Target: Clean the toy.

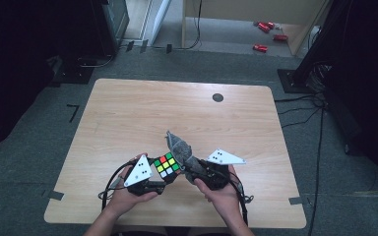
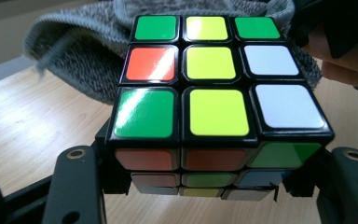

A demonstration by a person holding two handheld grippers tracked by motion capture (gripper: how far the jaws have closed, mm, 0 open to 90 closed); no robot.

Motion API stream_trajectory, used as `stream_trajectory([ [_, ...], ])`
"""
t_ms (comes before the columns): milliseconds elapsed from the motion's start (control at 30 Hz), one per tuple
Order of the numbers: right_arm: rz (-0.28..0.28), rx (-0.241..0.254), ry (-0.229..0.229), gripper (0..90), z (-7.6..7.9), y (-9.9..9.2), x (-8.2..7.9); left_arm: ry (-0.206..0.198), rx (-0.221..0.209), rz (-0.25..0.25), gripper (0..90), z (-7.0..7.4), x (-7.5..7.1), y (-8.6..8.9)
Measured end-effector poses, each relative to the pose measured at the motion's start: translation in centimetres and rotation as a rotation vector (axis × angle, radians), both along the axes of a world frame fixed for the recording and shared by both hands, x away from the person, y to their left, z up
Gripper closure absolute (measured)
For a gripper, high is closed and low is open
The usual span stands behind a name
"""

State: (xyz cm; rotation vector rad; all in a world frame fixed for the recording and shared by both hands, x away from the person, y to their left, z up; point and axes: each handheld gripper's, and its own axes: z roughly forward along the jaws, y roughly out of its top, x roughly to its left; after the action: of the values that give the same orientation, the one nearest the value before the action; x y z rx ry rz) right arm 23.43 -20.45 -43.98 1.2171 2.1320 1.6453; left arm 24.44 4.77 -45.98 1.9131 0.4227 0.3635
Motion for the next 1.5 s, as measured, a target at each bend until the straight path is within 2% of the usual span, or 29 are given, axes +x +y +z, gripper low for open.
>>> stream_trajectory([
  [100,0.018,0.042,-0.055,65.0,1.3,-0.1,-0.6,0.008,0.025,-0.008,34.1,-0.3,0.0,-0.3],
  [200,0.004,0.026,-0.096,64.7,1.6,0.4,-1.0,0.008,0.035,0.004,34.1,-0.3,0.0,-0.4],
  [267,-0.008,0.054,-0.064,64.9,0.9,0.2,-0.7,0.005,0.021,0.007,34.2,-0.2,0.0,-0.2],
  [333,-0.025,0.011,-0.022,65.0,-0.1,0.2,-0.2,0.008,0.003,0.01,34.1,0.1,0.0,0.0],
  [400,-0.027,0.011,0.009,65.3,-0.7,0.1,0.0,0.01,-0.001,0.005,34.1,0.2,0.1,0.0],
  [467,-0.027,0.01,-0.011,65.6,-0.1,0.1,-0.2,0.021,-0.009,0.001,34.1,0.1,0.1,-0.1],
  [533,-0.018,0.046,-0.052,65.8,1.0,0.1,-0.7,0.017,0.01,-0.005,34.1,-0.1,-0.1,-0.4],
  [600,-0.021,0.046,-0.08,66.3,1.6,0.2,-1.0,0.007,0.018,-0.004,34.2,-0.1,-0.2,-0.6],
  [667,-0.026,0.063,-0.067,66.7,1.3,0.2,-0.9,0.006,-0.001,0.0,34.2,0.3,-0.2,-0.4],
  [767,-0.064,0.027,-0.007,67.1,0.0,0.1,-0.4,0.023,-0.064,-0.004,34.1,1.0,-0.1,0.2],
  [800,-0.071,0.031,0.007,67.1,-0.2,0.1,-0.4,0.023,-0.072,-0.002,34.1,1.1,0.0,0.4],
  [867,-0.065,0.061,-0.005,67.1,0.2,-0.1,-0.4,0.032,-0.057,0.004,34.2,0.9,0.2,0.4],
  [933,-0.043,0.108,-0.041,67.1,1.2,-0.1,-0.9,0.033,-0.016,0.005,34.2,0.3,0.3,0.1],
  [967,-0.028,0.119,-0.062,67.0,1.7,0.0,-1.1,0.035,-0.011,0.002,34.1,0.2,0.2,0.0],
  [1033,-0.027,0.086,-0.086,67.0,1.9,0.4,-1.4,0.028,-0.004,0.005,34.1,0.1,0.1,-0.2],
  [1067,-0.037,0.089,-0.089,67.0,1.7,0.4,-1.3,0.022,-0.003,0.01,34.1,0.2,0.1,-0.2],
  [1100,-0.041,0.095,-0.064,67.0,1.3,0.3,-1.0,0.022,-0.016,0.009,34.2,0.3,0.1,0.0],
  [1167,-0.05,0.05,-0.004,66.9,0.0,0.1,-0.3,0.025,-0.064,0.017,34.2,0.8,0.2,0.6],
  [1200,-0.06,0.023,0.01,67.0,-0.6,0.0,-0.1,0.026,-0.087,0.031,34.2,1.1,0.3,0.9],
  [1233,-0.067,0.006,0.019,66.9,-1.1,0.0,0.1,0.026,-0.121,0.057,34.1,1.4,0.5,1.4],
  [1267,-0.059,0.011,0.025,66.9,-1.6,0.0,0.2,0.036,-0.175,0.082,34.1,1.7,0.7,2.1],
  [1300,-0.04,0.02,0.011,66.7,-1.7,0.2,0.1,0.046,-0.2,0.09,34.1,1.9,0.8,2.3],
  [1333,-0.03,0.022,-0.001,66.7,-1.6,0.4,0.0,0.068,-0.249,0.102,34.1,2.0,0.9,2.8],
  [1400,0.011,0.02,-0.073,66.6,-1.3,1.3,-0.6,0.113,-0.318,0.106,34.1,2.2,1.2,3.2],
  [1433,0.024,0.013,-0.11,66.7,-1.1,1.8,-0.9,0.125,-0.337,0.099,34.1,2.2,1.2,3.1],
  [1500,0.043,-0.001,-0.147,66.9,-1.1,2.9,-1.4,0.12,-0.332,0.095,34.1,2.1,1.0,2.8],
])
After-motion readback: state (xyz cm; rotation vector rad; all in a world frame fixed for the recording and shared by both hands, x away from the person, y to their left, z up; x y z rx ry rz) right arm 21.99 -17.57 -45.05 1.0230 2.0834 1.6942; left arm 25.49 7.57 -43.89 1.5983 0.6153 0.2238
